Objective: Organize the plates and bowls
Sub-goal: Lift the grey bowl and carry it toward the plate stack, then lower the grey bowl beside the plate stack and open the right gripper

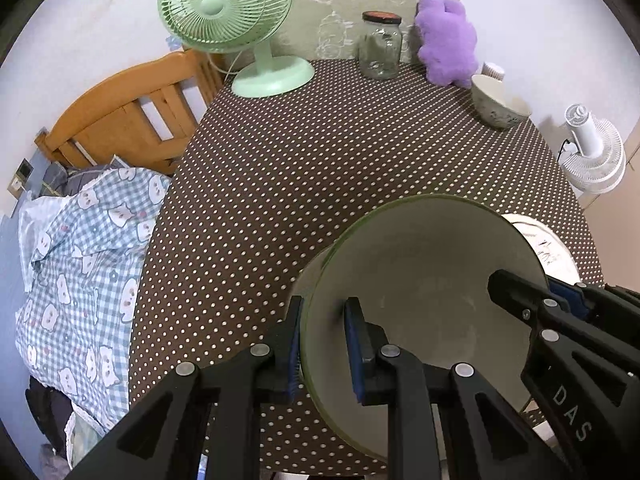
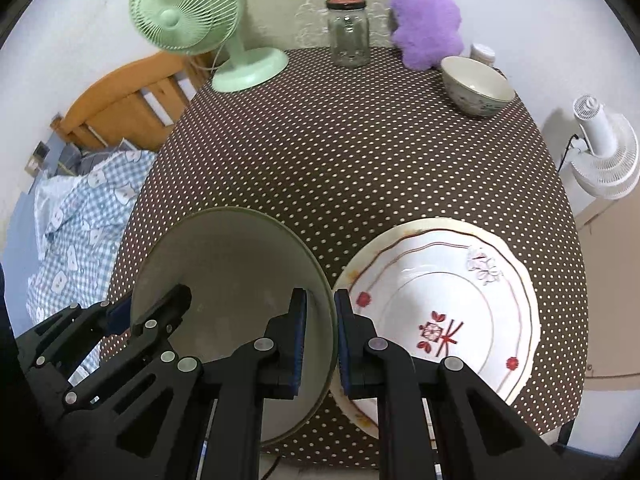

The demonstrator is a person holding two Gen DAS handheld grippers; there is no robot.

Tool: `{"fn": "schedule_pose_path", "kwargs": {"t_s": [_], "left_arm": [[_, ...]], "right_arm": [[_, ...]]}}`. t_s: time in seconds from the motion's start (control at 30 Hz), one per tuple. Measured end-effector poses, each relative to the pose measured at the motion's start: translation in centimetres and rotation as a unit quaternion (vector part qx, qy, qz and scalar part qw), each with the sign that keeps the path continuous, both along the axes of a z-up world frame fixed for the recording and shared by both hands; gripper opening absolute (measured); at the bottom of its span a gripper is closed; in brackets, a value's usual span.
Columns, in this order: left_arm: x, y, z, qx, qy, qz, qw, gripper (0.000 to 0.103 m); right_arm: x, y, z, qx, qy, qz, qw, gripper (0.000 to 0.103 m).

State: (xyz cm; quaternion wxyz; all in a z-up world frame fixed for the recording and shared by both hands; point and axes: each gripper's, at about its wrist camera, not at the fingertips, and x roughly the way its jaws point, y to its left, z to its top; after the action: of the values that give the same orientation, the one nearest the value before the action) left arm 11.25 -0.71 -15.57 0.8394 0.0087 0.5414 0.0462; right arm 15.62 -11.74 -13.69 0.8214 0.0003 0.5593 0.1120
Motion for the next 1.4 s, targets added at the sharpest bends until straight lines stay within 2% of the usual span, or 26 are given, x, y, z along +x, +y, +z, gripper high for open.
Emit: {"fn": "schedule_pose_path", "kwargs": {"t_s": [0.5, 1.1, 1.13, 1.2, 1.27, 1.3, 1.33, 1.4], "left_arm": [[1.1, 2.1, -3.4, -0.011, 0.029, 0.009, 0.9995, 0.018], [1.5, 2.5, -4.6, -0.025, 0.037, 0.010, 0.9989, 0.020], [1.5, 2.5, -4.5, -0.027, 0.038, 0.010, 0.9989, 0.021], [1.5, 2.6, -4.3, -0.028, 0.035, 0.011, 0.9989, 0.035], [1.3, 2.7, -4.0, -0.027, 0.030, 0.011, 0.9991, 0.041], [1.3, 2.7, -3.8, -0.028, 0.031, 0.009, 0.9991, 0.047], [1.2, 2.7, -3.6, -0.030, 0.034, 0.009, 0.9989, 0.051], [1.1, 2.7, -3.1, -0.030, 0.032, 0.007, 0.9990, 0.060]], "right_arm": [[1.4, 2.6, -3.4, -0.017, 0.026, 0.007, 0.999, 0.017], [1.6, 3.5, -3.7, -0.063, 0.007, 0.006, 0.998, 0.019], [1.6, 3.6, -3.7, -0.064, 0.007, 0.007, 0.998, 0.019], [1.7, 3.6, -3.7, -0.061, 0.007, 0.008, 0.998, 0.020], [1.8, 3.3, -3.6, -0.052, 0.010, 0.008, 0.999, 0.021], [1.9, 3.2, -3.6, -0.046, 0.013, 0.010, 0.999, 0.022], [1.9, 3.1, -3.5, -0.041, 0.016, 0.012, 0.999, 0.025], [2.0, 2.9, -3.3, -0.034, 0.019, 0.014, 0.999, 0.040]]}}
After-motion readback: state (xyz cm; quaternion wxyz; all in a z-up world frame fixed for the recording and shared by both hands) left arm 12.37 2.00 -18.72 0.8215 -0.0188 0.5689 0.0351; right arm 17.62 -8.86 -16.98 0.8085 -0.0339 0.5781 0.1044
